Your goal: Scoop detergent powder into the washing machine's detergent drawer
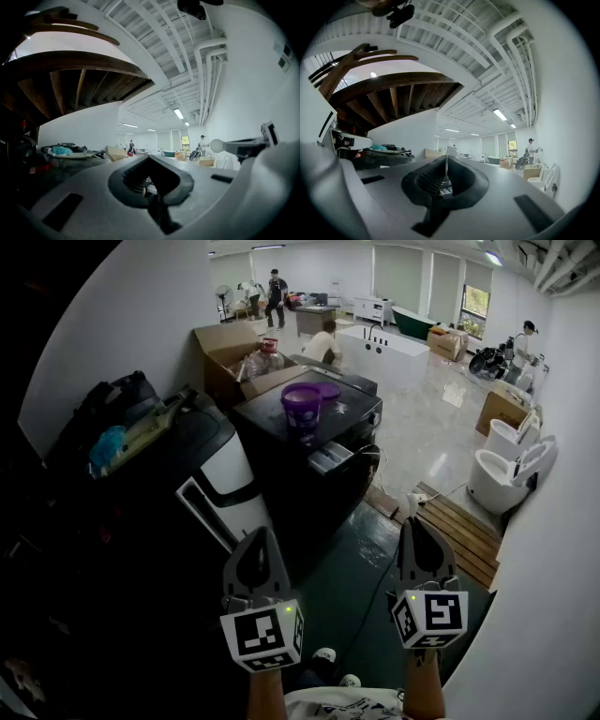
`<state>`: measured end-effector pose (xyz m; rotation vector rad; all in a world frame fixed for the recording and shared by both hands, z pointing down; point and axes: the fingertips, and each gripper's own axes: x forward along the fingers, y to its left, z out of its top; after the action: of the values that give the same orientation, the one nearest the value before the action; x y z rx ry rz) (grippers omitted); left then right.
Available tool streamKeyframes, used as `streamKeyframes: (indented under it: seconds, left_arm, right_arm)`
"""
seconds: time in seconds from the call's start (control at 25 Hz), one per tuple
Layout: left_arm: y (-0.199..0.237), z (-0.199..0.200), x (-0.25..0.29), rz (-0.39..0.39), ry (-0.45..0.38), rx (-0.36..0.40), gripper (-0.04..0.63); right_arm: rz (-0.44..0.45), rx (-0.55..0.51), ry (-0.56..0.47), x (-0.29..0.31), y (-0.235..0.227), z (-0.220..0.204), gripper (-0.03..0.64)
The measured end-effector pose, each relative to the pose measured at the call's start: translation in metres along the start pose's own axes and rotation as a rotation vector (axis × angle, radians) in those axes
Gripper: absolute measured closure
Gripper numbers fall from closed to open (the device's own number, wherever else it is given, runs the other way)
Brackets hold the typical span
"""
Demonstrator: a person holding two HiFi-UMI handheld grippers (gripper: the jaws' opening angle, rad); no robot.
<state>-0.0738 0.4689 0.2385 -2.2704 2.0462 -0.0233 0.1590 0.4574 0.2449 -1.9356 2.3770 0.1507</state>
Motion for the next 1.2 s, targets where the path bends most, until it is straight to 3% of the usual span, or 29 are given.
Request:
streamKeyframes:
  seconds: [0.68,1.2]
  left_arm:
    - [0.003,-0.006,0.009,-0.001,0.013,-0.007,0.594]
    - [0.027,-0.019,0.054,-0.024,0.025,-0.012,0.594]
  right_arm:
    - [0.000,-0.001,0.018,0.008,-0.001,-0.006,0.593]
    - [-0.019,0.031,0.017,0.051,0.012,-0.017,0.593]
